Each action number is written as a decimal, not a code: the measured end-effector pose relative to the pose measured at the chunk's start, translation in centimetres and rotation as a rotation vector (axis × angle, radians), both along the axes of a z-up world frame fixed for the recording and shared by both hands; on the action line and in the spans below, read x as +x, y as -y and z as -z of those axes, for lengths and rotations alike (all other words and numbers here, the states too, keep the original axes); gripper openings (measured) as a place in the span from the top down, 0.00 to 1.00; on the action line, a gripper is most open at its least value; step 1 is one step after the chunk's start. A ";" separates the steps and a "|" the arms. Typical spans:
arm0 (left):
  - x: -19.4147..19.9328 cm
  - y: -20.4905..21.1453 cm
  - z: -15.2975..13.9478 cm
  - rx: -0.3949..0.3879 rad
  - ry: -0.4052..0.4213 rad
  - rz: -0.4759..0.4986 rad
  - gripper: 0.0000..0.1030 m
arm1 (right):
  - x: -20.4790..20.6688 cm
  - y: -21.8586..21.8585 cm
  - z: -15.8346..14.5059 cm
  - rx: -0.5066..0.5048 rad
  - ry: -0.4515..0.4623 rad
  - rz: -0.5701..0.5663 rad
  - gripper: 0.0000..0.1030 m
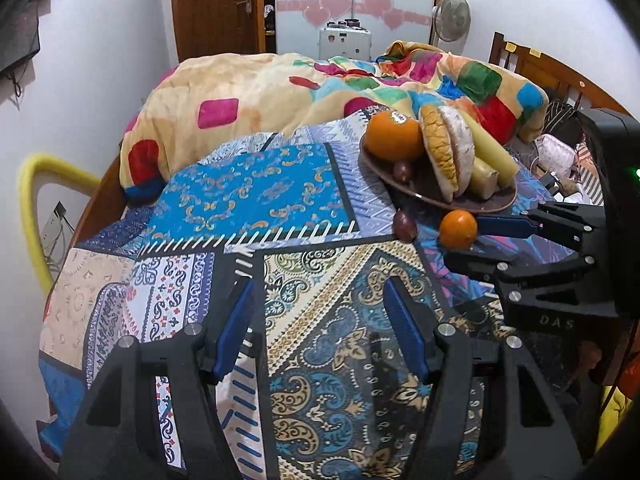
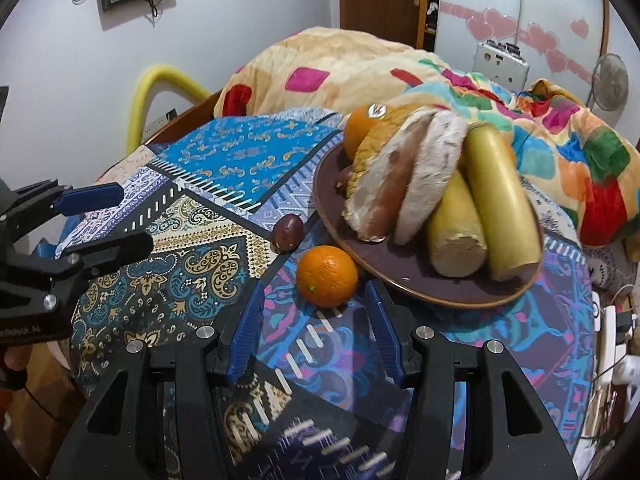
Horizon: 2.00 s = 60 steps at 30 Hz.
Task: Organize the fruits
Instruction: 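Move the left gripper to a small dark red fruit while the right gripper moves to the last orange, then grasp the dark red fruit with the left gripper while the right gripper grasps the orange, then place the dark red fruit and the orange on the plate, opening both grippers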
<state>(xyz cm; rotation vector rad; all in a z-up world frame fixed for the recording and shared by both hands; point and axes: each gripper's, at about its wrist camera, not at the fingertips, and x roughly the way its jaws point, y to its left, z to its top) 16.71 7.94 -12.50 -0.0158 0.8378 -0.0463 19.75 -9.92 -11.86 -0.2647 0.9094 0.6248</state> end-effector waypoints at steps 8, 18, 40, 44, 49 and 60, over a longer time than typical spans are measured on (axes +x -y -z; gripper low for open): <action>0.3 -0.1 0.8 -0.025 -0.019 0.026 0.36 | 0.4 -0.3 0.2 -0.009 0.001 0.025 0.70; 2.5 2.6 0.7 -0.027 -0.032 0.075 0.37 | -0.8 2.9 -1.6 0.037 0.052 0.031 0.70; 8.6 6.5 2.6 0.011 -0.124 0.133 0.81 | 1.4 9.9 -3.1 0.103 0.104 0.132 0.70; 8.2 6.8 2.3 0.034 -0.109 0.146 0.86 | 1.3 9.3 -3.1 0.109 0.110 0.112 0.70; 7.7 7.0 1.6 0.029 -0.089 0.160 0.87 | 1.5 8.9 -3.3 0.117 0.118 0.100 0.70; 9.4 7.4 -0.7 -0.013 -0.031 0.179 0.87 | 3.6 7.1 -3.9 0.096 0.148 0.082 0.70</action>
